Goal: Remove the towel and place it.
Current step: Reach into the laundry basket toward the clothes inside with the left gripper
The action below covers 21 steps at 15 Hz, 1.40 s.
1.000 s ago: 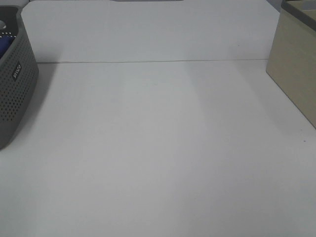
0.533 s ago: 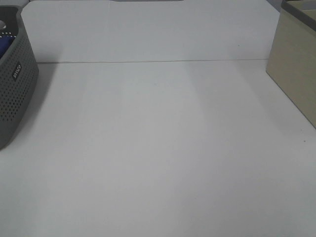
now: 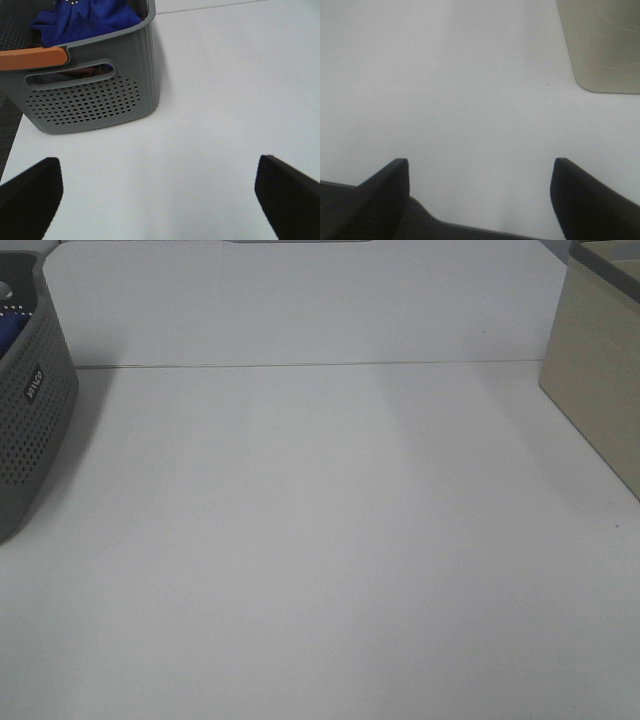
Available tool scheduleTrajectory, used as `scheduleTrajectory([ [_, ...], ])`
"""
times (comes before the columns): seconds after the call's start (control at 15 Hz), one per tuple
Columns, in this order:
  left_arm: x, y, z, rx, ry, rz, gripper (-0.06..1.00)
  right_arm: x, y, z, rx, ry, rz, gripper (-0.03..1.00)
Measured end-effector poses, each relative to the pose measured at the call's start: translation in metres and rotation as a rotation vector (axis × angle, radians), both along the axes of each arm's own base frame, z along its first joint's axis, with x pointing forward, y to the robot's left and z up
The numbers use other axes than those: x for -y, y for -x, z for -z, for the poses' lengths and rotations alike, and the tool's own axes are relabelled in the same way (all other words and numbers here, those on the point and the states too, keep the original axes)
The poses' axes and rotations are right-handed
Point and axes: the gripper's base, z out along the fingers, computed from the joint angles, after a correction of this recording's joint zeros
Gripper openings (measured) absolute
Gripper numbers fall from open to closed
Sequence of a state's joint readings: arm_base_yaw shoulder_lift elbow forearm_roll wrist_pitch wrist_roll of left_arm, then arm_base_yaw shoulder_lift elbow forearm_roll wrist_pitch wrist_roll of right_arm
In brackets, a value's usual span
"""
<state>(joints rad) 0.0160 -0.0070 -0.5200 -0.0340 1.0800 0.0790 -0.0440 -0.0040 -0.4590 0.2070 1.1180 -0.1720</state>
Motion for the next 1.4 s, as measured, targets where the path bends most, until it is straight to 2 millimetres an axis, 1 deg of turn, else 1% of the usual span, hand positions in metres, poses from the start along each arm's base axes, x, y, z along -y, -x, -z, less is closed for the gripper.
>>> scheduleTrajectory([
  [1.4,0.0000,0.0000,0.0000,0.000,-0.006,0.003,0.99,0.0000,0.0000,0.0000,0.000,0.000,0.000,0.76],
])
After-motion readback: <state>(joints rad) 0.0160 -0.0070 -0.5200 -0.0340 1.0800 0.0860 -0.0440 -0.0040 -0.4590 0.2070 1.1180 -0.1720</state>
